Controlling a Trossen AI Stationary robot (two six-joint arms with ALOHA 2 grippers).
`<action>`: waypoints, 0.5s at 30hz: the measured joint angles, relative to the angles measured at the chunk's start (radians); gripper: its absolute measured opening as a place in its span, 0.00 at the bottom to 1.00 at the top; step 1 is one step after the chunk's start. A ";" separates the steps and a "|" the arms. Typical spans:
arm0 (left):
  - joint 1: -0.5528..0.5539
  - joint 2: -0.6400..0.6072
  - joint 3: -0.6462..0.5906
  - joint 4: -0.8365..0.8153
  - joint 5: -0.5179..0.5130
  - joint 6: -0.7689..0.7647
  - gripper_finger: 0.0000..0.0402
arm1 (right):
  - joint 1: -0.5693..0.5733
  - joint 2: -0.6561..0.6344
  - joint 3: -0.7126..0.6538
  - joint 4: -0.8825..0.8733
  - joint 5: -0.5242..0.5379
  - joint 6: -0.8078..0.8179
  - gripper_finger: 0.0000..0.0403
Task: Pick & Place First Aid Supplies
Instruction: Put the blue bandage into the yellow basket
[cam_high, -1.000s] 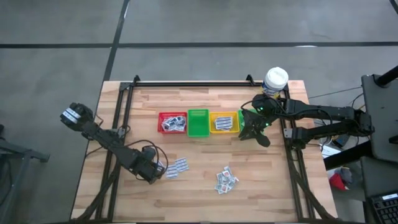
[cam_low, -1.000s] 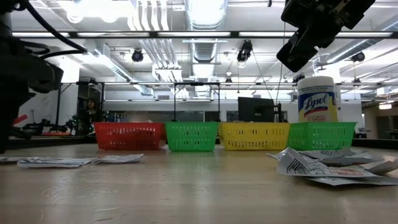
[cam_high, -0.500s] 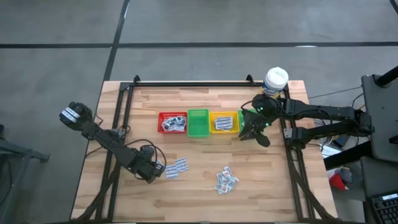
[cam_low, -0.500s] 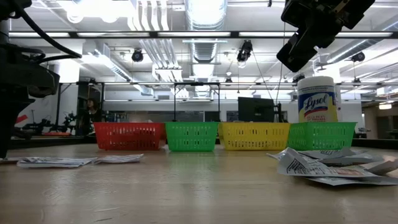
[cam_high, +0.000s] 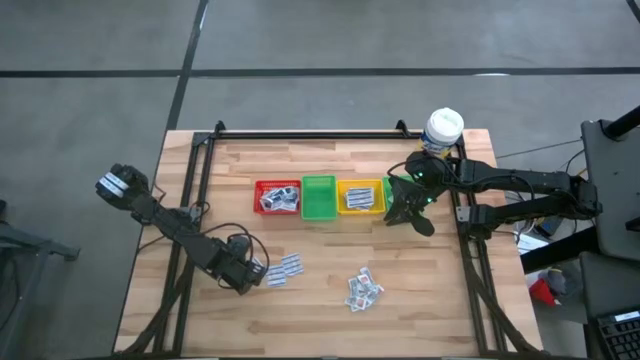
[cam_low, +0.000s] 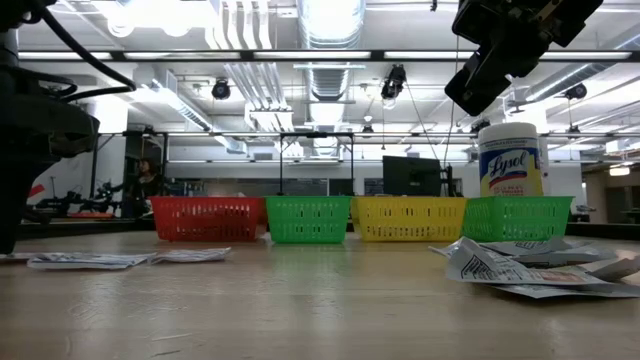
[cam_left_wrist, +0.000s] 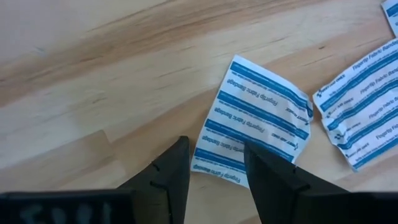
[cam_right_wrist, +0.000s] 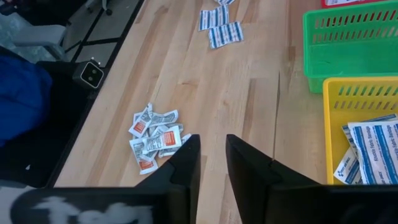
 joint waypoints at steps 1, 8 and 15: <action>0.000 0.000 0.000 0.002 0.001 0.000 0.37 | 0.000 0.000 0.000 0.000 0.000 0.000 0.19; 0.000 0.000 -0.003 0.006 0.003 -0.001 0.33 | 0.000 0.000 0.000 0.000 0.000 0.000 0.21; -0.001 0.000 -0.004 0.006 -0.006 0.001 0.16 | 0.000 0.000 0.000 0.000 0.000 0.000 0.19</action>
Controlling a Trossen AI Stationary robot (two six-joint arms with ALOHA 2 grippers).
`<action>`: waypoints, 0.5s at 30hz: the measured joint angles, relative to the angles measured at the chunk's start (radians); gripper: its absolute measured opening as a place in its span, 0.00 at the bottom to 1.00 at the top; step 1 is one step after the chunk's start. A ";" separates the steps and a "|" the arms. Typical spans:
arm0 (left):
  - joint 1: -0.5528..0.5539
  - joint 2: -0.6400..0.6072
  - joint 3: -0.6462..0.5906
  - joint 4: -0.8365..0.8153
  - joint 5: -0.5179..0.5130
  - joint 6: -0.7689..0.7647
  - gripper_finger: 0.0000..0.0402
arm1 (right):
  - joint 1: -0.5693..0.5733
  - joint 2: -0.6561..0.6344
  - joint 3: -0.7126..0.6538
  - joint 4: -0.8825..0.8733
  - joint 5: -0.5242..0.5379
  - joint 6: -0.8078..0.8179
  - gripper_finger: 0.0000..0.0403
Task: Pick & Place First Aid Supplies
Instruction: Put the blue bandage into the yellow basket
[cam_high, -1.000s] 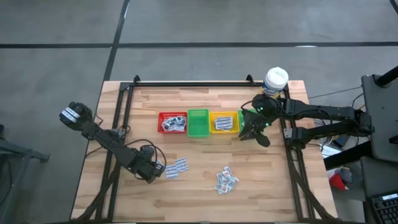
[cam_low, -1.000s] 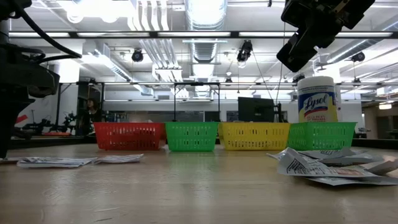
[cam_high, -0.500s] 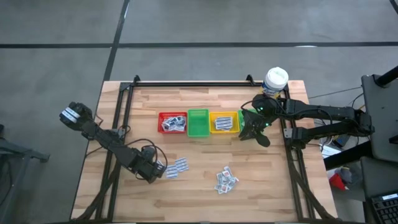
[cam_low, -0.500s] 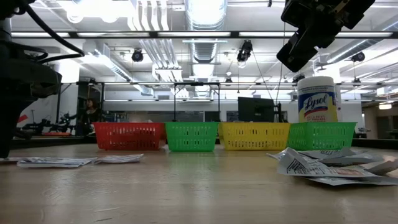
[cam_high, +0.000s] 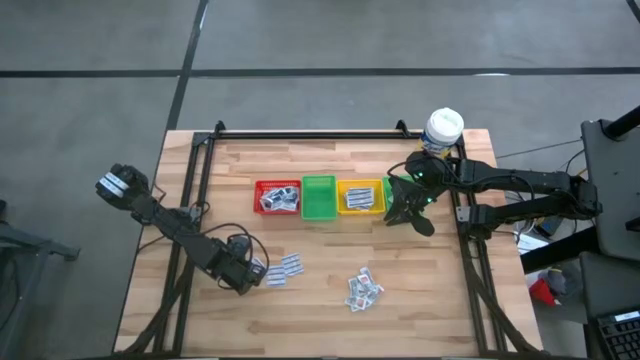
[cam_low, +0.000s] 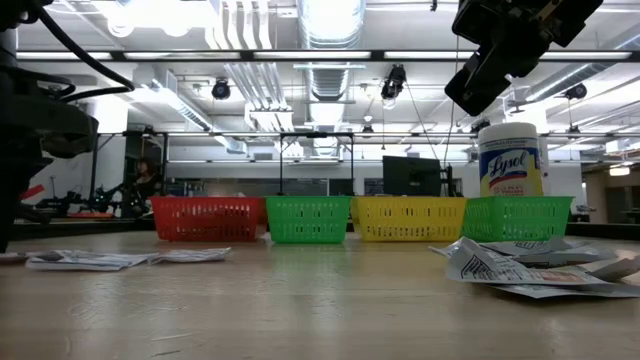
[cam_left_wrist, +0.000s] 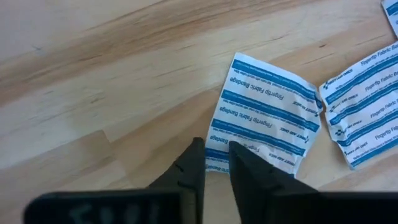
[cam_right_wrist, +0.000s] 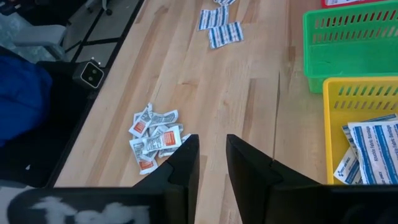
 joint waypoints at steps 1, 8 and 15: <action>0.000 0.000 0.000 0.002 -0.001 0.001 0.13 | 0.000 0.000 0.000 0.000 0.000 0.000 0.18; -0.001 0.001 -0.001 0.007 -0.006 0.051 0.01 | 0.000 0.000 0.000 0.000 0.000 0.000 0.17; -0.001 -0.025 0.009 -0.022 0.001 0.113 0.00 | 0.000 0.000 0.000 0.000 0.000 0.000 0.20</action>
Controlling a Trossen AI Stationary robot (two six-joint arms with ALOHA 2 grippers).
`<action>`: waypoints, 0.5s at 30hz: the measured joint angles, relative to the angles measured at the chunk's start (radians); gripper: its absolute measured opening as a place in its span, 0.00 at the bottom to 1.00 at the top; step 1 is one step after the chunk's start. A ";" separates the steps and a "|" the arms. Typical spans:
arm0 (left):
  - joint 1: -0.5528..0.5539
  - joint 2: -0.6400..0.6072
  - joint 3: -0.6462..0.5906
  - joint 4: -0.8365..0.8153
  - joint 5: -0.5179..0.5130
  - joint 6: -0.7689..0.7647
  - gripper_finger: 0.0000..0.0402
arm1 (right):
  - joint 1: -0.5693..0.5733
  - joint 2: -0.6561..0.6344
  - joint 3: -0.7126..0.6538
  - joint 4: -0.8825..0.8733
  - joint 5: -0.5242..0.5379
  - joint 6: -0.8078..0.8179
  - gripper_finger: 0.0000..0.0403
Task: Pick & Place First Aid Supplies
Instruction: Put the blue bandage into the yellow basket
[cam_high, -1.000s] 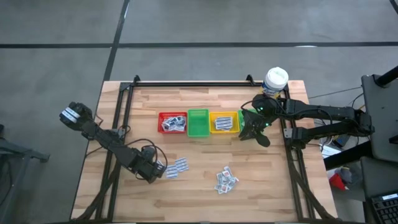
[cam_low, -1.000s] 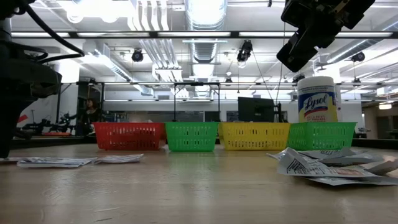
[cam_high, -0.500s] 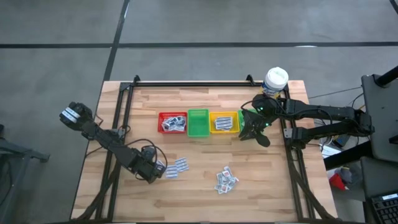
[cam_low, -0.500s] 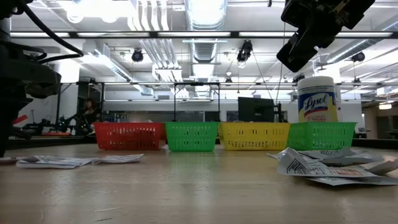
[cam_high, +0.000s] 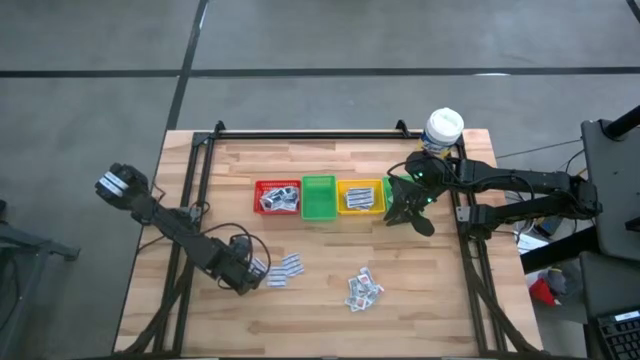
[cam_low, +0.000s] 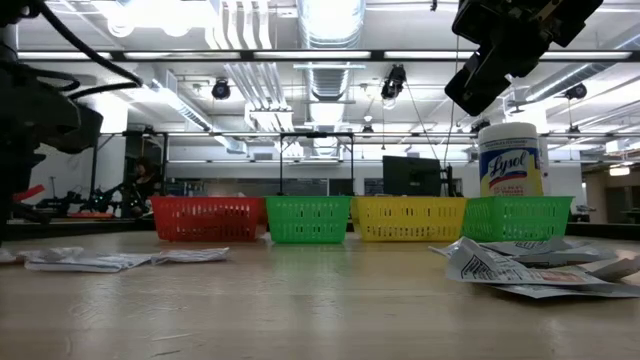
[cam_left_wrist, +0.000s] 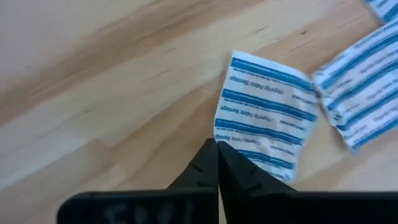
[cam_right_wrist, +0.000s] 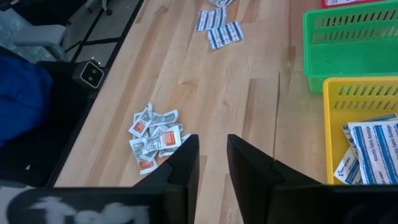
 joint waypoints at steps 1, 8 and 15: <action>0.000 -0.014 0.003 -0.015 0.000 0.001 0.00 | 0.000 0.000 0.000 0.000 0.000 0.000 0.20; -0.002 -0.117 0.031 -0.095 -0.015 0.052 0.00 | 0.000 0.000 0.000 -0.001 0.000 0.005 0.21; -0.006 -0.218 0.050 -0.106 -0.162 0.153 0.00 | 0.000 0.000 0.000 0.000 0.000 0.005 0.18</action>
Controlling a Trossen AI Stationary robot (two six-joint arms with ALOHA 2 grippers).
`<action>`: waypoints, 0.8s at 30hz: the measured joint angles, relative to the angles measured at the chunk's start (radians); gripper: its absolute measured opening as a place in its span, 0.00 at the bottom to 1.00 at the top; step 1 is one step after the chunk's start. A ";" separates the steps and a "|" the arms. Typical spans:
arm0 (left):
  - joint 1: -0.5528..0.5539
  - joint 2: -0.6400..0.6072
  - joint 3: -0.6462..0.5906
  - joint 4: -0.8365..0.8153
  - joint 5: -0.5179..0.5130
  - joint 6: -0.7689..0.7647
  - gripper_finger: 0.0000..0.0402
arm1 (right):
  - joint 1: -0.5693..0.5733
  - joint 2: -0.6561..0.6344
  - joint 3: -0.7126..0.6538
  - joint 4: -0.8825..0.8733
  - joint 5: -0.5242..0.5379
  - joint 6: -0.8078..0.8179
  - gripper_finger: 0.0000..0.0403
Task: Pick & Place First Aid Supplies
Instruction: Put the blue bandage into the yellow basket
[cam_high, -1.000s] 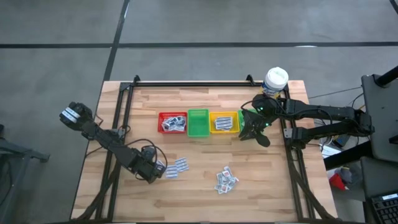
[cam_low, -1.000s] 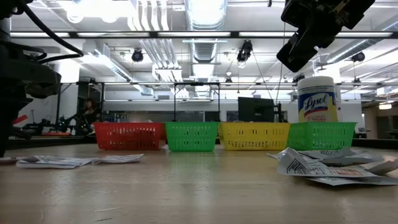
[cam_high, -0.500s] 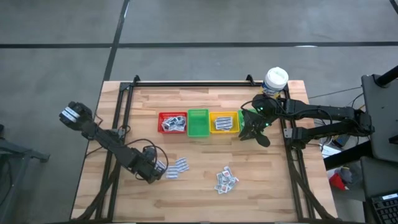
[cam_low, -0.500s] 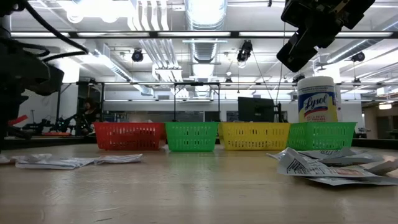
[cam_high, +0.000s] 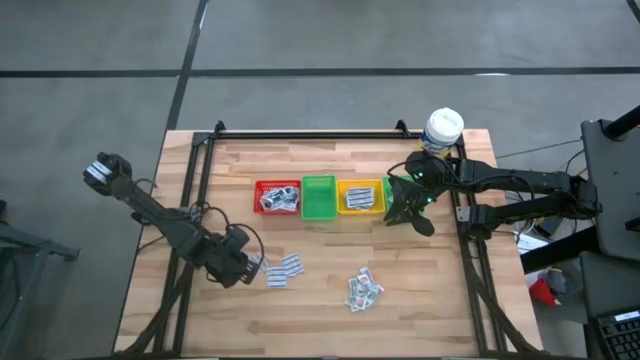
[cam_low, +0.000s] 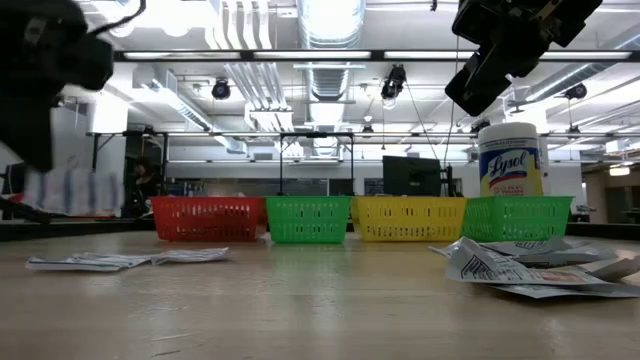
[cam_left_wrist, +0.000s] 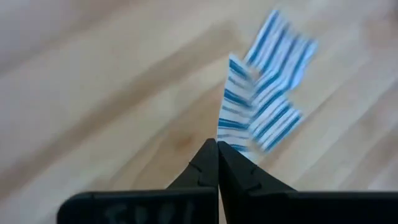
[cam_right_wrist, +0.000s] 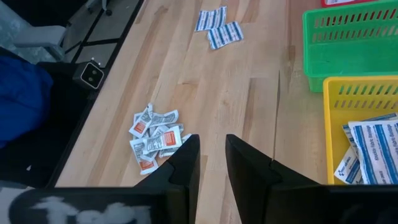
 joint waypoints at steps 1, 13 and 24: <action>0.000 -0.010 0.002 0.009 -0.030 0.022 0.00 | 0.000 0.000 0.000 0.000 0.000 0.000 0.18; 0.003 -0.029 0.009 0.321 -0.330 0.373 0.00 | 0.000 0.000 0.000 0.200 0.000 0.004 0.19; 0.069 0.031 0.009 0.547 -0.478 0.615 0.00 | 0.034 0.002 0.000 0.343 -0.002 0.134 0.18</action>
